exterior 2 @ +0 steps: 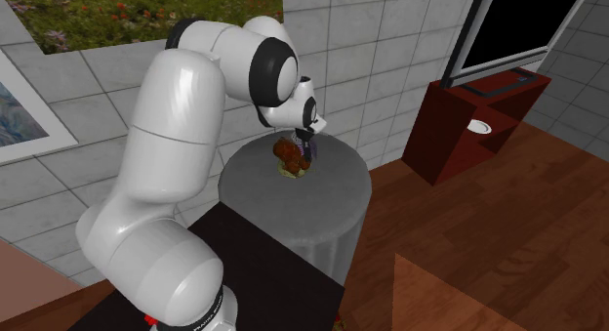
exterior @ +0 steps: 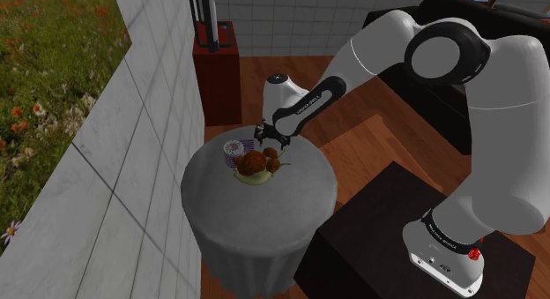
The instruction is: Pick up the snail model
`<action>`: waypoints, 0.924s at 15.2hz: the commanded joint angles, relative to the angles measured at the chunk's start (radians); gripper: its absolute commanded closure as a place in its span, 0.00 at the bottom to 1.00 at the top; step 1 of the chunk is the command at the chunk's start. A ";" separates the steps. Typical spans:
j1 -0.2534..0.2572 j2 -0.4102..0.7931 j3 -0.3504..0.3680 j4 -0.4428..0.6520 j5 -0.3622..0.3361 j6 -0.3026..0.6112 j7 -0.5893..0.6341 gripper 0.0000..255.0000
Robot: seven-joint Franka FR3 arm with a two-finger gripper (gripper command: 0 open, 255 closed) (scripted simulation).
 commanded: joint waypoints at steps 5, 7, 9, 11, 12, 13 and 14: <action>0.010 0.066 -0.016 0.027 -0.014 0.040 0.011 0.00; 0.010 0.066 -0.016 0.026 -0.014 0.041 0.012 1.00; 0.010 0.065 -0.016 0.025 -0.014 0.041 0.012 1.00; 0.009 0.065 -0.016 0.026 -0.014 0.040 0.011 1.00; 0.009 0.065 -0.016 0.026 -0.014 0.040 0.011 1.00; 0.009 0.065 -0.016 0.025 -0.014 0.041 0.011 1.00; 0.009 0.065 -0.016 0.025 -0.014 0.041 0.011 1.00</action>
